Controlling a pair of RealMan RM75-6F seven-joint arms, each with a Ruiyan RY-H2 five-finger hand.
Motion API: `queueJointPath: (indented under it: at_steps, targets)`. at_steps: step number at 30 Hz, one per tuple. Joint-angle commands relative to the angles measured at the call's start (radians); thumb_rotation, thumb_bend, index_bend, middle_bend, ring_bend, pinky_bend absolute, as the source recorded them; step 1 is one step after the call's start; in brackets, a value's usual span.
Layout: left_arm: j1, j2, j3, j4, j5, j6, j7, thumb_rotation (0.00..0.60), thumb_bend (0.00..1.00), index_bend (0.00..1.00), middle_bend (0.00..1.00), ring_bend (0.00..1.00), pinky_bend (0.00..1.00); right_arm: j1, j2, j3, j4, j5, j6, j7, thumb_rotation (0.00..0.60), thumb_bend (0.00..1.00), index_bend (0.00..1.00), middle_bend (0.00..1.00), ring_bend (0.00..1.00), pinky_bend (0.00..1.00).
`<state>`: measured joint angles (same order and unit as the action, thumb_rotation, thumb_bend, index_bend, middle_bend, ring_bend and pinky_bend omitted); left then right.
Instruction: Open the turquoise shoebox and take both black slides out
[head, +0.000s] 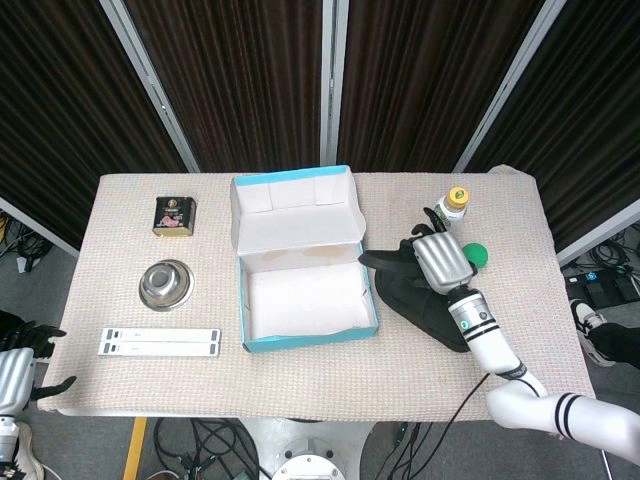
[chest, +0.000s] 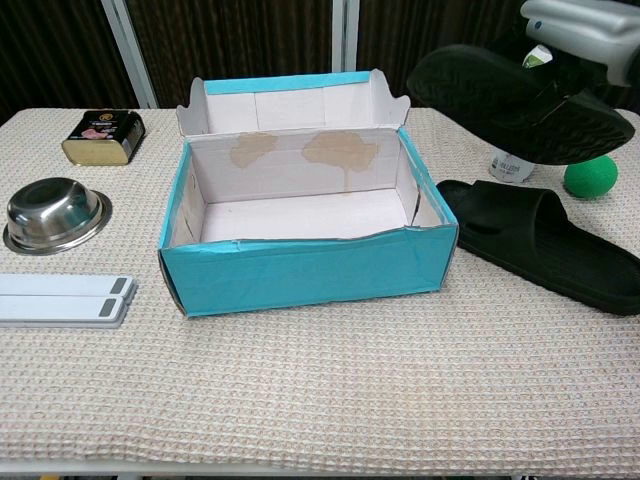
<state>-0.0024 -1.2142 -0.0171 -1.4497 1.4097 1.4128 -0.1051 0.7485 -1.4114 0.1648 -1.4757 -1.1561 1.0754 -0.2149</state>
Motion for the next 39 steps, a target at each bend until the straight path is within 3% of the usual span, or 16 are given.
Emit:
queueJointPath:
  at_steps: [1,2,4,6,8,13,22,25,27,31,34,39]
  targets:
    - [0.001,0.001,0.001,0.001,-0.002,-0.002,-0.001,0.6,0.02,0.31,0.24,0.11,0.13,0.013,-0.05,0.026,0.034,0.053,-0.025,-0.048,0.6,0.31,0.6,0.51,0.17,0.0]
    - [0.001,0.001,0.002,0.001,-0.003,-0.003,-0.002,0.6,0.02,0.31,0.24,0.11,0.13,0.015,-0.06,0.029,0.036,0.064,-0.024,-0.069,0.6,0.3,0.55,0.48,0.14,0.0]
    - [0.001,0.001,0.002,0.002,-0.002,-0.004,-0.003,0.6,0.02,0.31,0.24,0.11,0.13,0.017,-0.069,0.031,0.034,0.071,-0.022,-0.094,0.6,0.3,0.31,0.31,0.03,0.0]
    - [0.0,0.001,0.002,0.003,-0.002,-0.005,-0.004,0.6,0.02,0.31,0.24,0.11,0.13,0.019,-0.07,0.025,0.028,0.062,-0.022,-0.115,0.6,0.29,0.1,0.14,0.0,0.0]
    - [-0.001,0.0,0.002,0.003,-0.002,-0.006,-0.004,0.6,0.02,0.31,0.24,0.11,0.13,0.019,-0.07,0.021,0.02,0.044,-0.011,-0.137,0.6,0.27,0.01,0.04,0.0,0.0]
    - [-0.003,-0.002,0.001,0.008,-0.002,-0.007,-0.009,0.6,0.02,0.31,0.24,0.11,0.13,0.004,-0.064,0.025,-0.005,0.009,0.04,-0.161,0.6,0.13,0.0,0.0,0.0,0.0]
    - [-0.008,-0.008,0.0,0.019,0.002,-0.011,-0.018,0.6,0.02,0.31,0.24,0.11,0.13,-0.076,0.027,0.005,-0.13,-0.077,0.135,-0.116,0.6,0.1,0.0,0.0,0.0,0.0]
    - [-0.008,-0.009,-0.001,0.022,0.005,-0.005,-0.023,0.6,0.02,0.31,0.24,0.11,0.13,-0.134,0.096,-0.028,-0.184,-0.133,0.187,-0.072,0.6,0.1,0.0,0.0,0.0,0.0]
    - [-0.008,-0.01,-0.001,0.024,0.005,-0.006,-0.025,0.6,0.02,0.31,0.24,0.11,0.13,-0.194,0.135,-0.058,-0.204,-0.173,0.253,-0.033,0.6,0.12,0.02,0.07,0.0,0.03]
    - [-0.012,-0.02,-0.003,0.029,0.017,0.003,-0.025,0.6,0.02,0.31,0.24,0.11,0.13,-0.31,0.207,-0.138,-0.209,-0.239,0.336,0.075,0.6,0.16,0.15,0.21,0.03,0.11]
    - [-0.017,-0.033,-0.006,0.036,0.031,0.015,-0.015,0.6,0.02,0.31,0.24,0.11,0.13,-0.388,0.25,-0.201,-0.19,-0.277,0.373,0.17,0.6,0.17,0.16,0.2,0.03,0.12]
    - [-0.03,-0.048,-0.013,0.033,0.045,0.023,0.01,0.6,0.02,0.31,0.24,0.11,0.13,-0.496,0.282,-0.255,-0.167,-0.324,0.451,0.29,0.6,0.17,0.1,0.12,0.0,0.0]
